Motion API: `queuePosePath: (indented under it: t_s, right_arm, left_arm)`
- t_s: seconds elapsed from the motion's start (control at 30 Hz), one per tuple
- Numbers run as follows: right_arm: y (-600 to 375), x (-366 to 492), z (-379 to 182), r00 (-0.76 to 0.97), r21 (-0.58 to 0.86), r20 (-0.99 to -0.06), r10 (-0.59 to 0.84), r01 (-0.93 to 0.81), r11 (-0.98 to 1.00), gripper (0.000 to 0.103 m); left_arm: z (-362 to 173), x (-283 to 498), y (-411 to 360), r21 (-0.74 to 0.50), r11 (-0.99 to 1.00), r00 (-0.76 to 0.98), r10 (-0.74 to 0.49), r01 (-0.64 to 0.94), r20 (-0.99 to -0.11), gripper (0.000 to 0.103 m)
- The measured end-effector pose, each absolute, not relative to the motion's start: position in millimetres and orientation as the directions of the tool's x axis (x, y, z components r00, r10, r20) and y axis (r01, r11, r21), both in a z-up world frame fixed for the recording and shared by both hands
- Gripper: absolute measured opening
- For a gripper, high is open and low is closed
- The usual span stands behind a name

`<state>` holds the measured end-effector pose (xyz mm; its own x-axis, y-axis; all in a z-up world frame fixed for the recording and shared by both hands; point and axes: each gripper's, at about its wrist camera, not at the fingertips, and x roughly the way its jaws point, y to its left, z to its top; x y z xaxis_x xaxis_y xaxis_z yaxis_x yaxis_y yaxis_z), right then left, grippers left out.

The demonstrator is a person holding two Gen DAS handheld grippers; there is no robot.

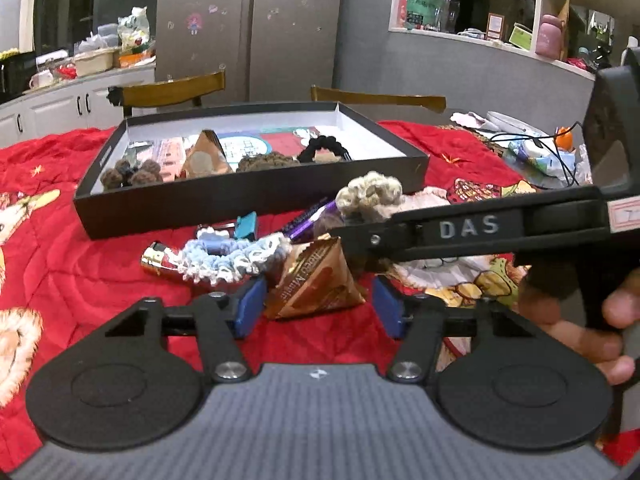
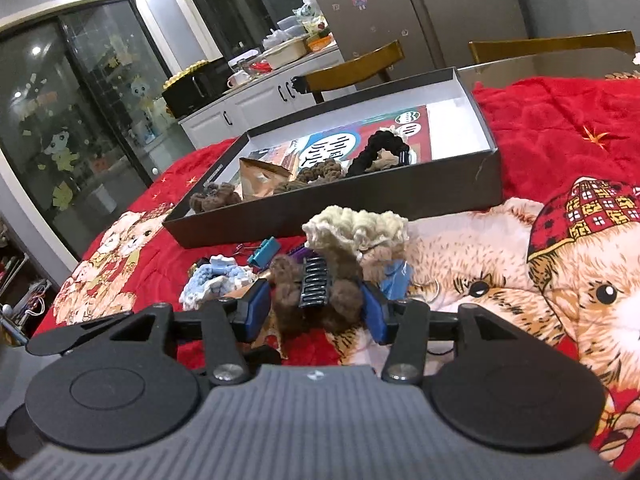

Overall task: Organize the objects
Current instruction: 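Grasp the tan printed snack bag with left tool while right tool lifts the clip toward the box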

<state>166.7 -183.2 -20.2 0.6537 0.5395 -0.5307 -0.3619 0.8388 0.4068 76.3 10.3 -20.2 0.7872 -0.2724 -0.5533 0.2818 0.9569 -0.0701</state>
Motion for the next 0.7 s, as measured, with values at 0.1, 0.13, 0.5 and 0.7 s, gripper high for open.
queuePosePath:
  t_s: [0.1,0.13,0.5,0.7]
  right_arm:
    - [-181.5,167.1,-21.0,0.657,0.401,-0.532,0.534,-0.36,0.842,0.064]
    - [-180.3,167.3,-21.1,0.659,0.397,-0.533,0.531,-0.359,0.845,0.063]
    - [-153.2,157.6,-17.9,0.71,0.192,-0.56,0.427,-0.39,0.901,0.045]
    - [-161.2,152.0,-15.4,0.715,0.216,-0.542,0.442,-0.389,0.895,0.042]
  left_arm:
    - [-23.5,81.6,13.5,-0.096,0.959,0.773,-0.273,0.267,-0.573,0.056]
    - [-23.7,83.1,15.5,-0.112,0.957,0.77,-0.281,0.266,-0.573,0.056]
    - [-24.4,84.7,16.7,-0.128,0.961,0.774,-0.275,0.247,-0.571,0.043]
    - [-24.0,84.1,17.9,-0.134,0.96,0.778,-0.279,0.247,-0.562,0.041]
